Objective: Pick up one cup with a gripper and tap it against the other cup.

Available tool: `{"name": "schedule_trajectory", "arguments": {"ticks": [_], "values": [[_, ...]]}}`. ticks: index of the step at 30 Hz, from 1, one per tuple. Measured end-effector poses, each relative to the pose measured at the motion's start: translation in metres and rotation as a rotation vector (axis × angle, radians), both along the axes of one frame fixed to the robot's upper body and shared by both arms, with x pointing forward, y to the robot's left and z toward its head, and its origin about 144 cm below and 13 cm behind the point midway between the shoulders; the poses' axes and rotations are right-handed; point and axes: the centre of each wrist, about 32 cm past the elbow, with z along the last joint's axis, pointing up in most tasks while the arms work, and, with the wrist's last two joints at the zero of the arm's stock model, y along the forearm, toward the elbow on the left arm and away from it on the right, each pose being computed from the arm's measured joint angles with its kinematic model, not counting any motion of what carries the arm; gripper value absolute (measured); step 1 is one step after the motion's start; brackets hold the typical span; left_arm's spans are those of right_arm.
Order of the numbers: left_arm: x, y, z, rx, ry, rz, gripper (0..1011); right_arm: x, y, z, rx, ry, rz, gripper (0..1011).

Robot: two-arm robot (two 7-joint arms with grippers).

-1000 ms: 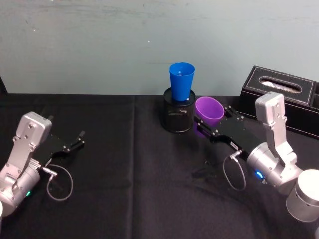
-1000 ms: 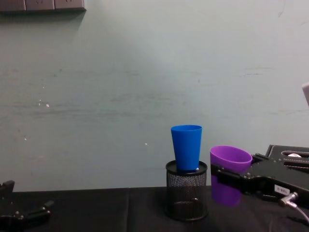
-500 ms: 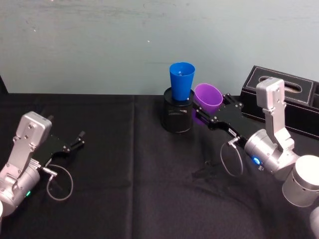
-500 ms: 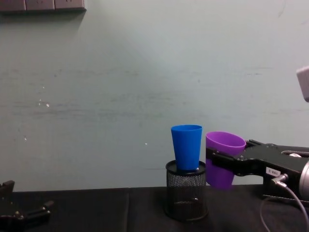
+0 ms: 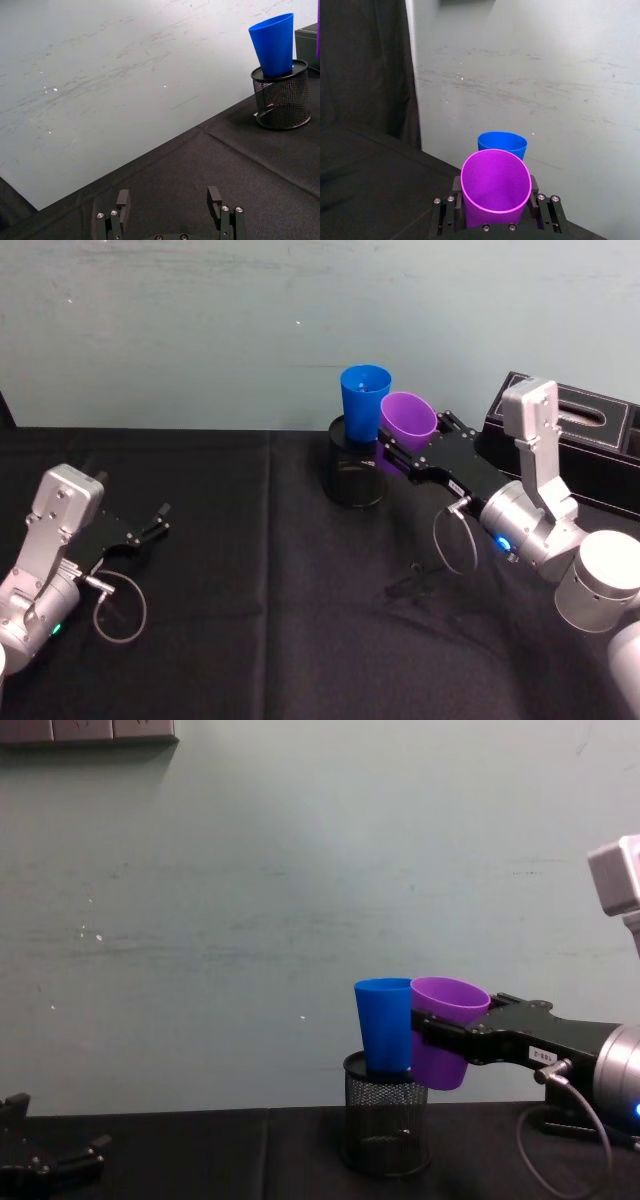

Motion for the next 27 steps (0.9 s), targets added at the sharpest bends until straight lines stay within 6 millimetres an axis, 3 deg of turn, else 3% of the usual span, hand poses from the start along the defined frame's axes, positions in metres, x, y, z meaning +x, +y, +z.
{"name": "schedule_trajectory", "arguments": {"ticks": [27], "values": [[0.000,0.000,0.000,0.000,0.000,0.000,1011,0.021,0.009,0.006,-0.017,-0.015,0.009,735]]}}
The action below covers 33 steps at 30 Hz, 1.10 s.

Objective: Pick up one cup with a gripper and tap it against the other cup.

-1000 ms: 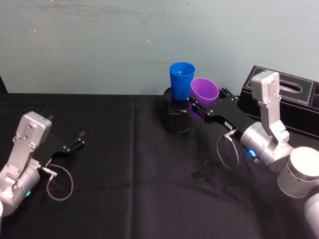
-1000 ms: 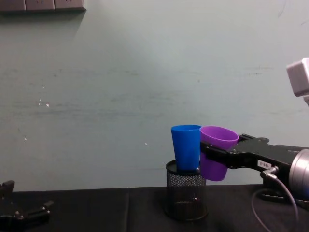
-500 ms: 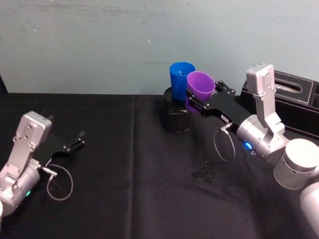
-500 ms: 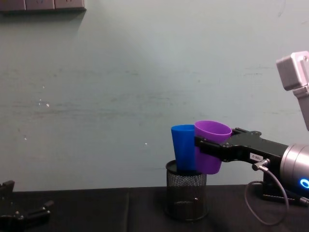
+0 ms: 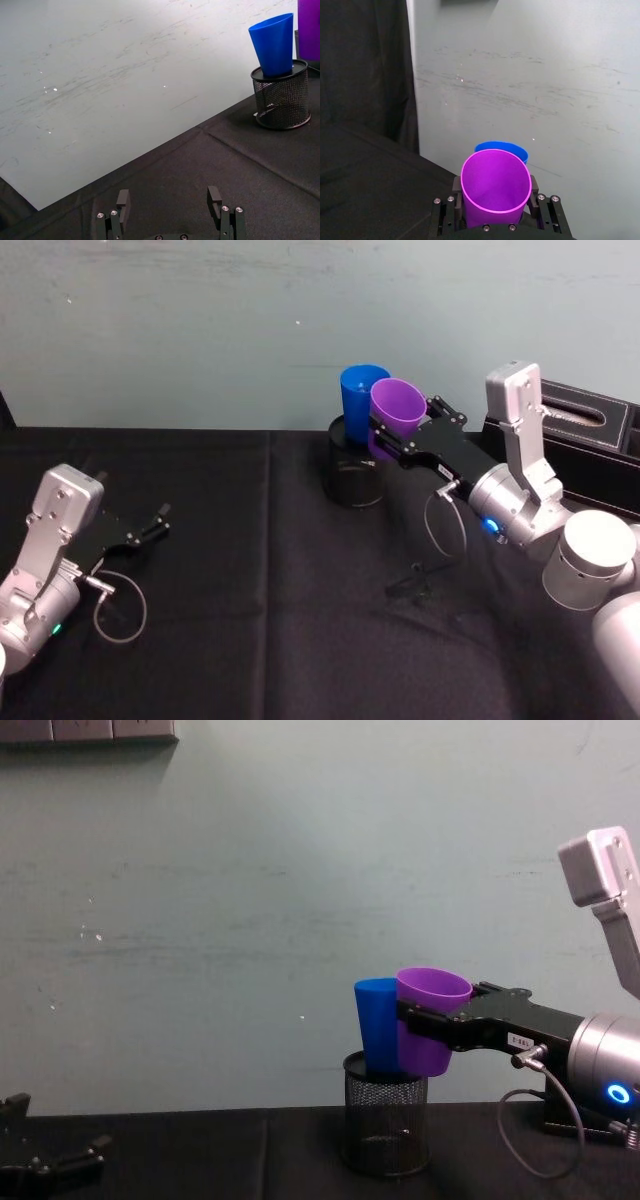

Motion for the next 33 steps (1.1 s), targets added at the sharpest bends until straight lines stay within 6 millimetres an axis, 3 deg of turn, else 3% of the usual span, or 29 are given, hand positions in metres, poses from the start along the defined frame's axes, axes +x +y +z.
{"name": "schedule_trajectory", "arguments": {"ticks": [33], "values": [[0.000,0.000,0.000,0.000,0.000,0.000,1011,0.014,0.004,0.004,-0.013,-0.008,0.017,735]]}}
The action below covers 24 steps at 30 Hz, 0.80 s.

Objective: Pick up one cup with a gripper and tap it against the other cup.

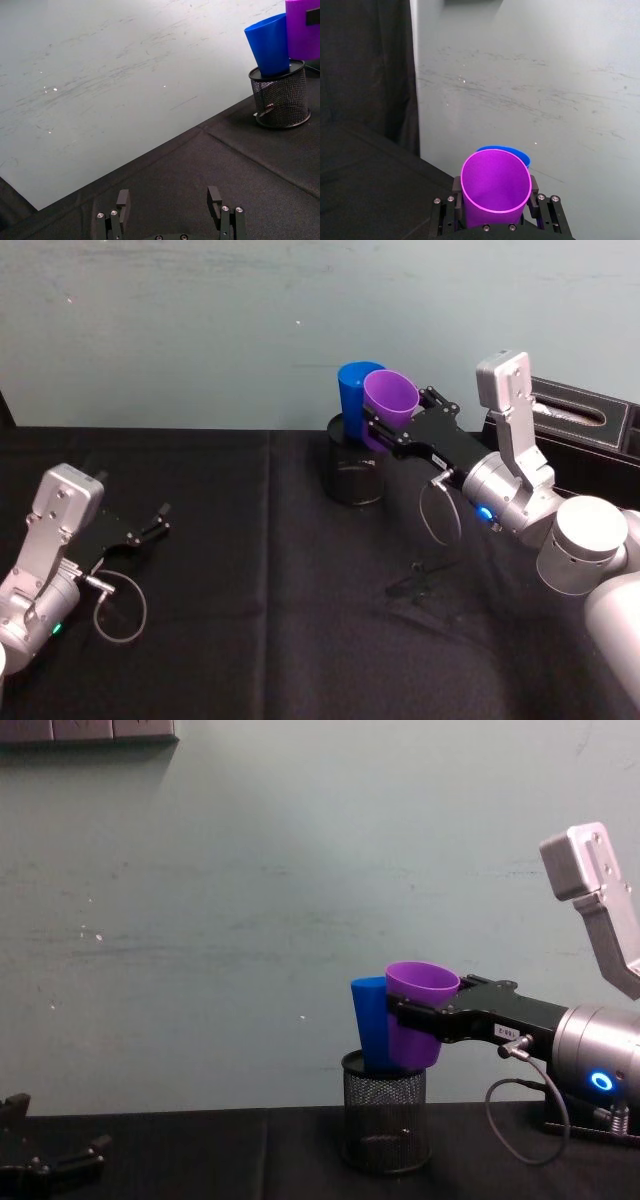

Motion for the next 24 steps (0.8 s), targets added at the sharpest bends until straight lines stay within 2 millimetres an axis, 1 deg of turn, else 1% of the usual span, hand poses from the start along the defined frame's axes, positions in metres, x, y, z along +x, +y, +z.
{"name": "schedule_trajectory", "arguments": {"ticks": [4,15,24], "values": [[0.000,0.000,0.000,0.000,0.000,0.000,1011,-0.002,-0.001,0.000,-0.001,0.004,0.000,735],[0.000,0.000,0.000,0.000,0.000,0.000,1012,-0.014,-0.010,-0.003,0.004,0.023,-0.006,735],[0.000,0.000,0.000,0.000,0.000,0.000,1011,-0.026,-0.010,-0.001,0.017,0.019,0.007,735]]}}
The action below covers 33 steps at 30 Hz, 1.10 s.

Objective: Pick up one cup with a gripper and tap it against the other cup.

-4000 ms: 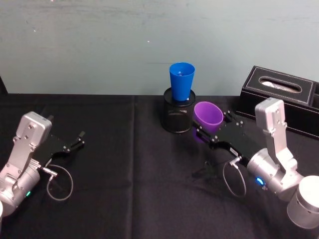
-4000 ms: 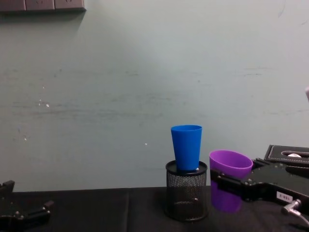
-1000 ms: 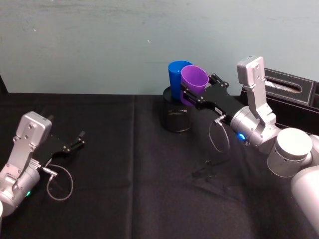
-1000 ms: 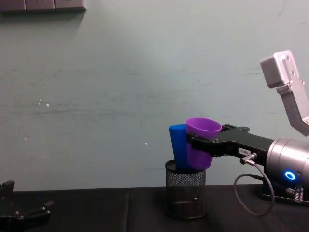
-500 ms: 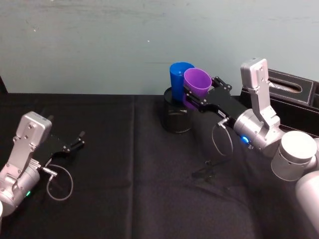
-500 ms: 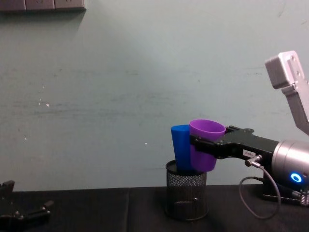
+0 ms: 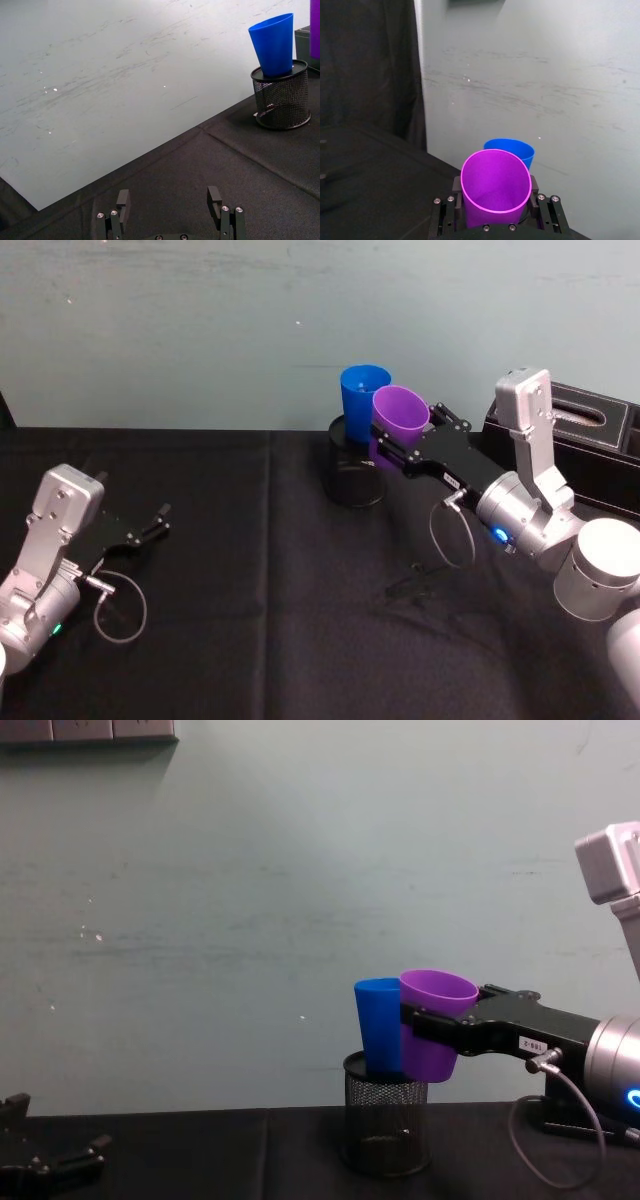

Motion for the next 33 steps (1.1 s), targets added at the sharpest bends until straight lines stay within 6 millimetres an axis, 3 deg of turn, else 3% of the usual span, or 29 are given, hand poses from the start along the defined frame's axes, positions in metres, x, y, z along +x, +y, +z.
{"name": "schedule_trajectory", "arguments": {"ticks": [13,33], "values": [[0.000,0.000,0.000,0.000,0.000,0.000,1011,-0.024,0.001,0.000,0.007,0.013,0.031,735],[0.000,0.000,0.000,0.000,0.000,0.000,1011,-0.058,-0.013,-0.004,0.024,0.033,0.031,735]]}}
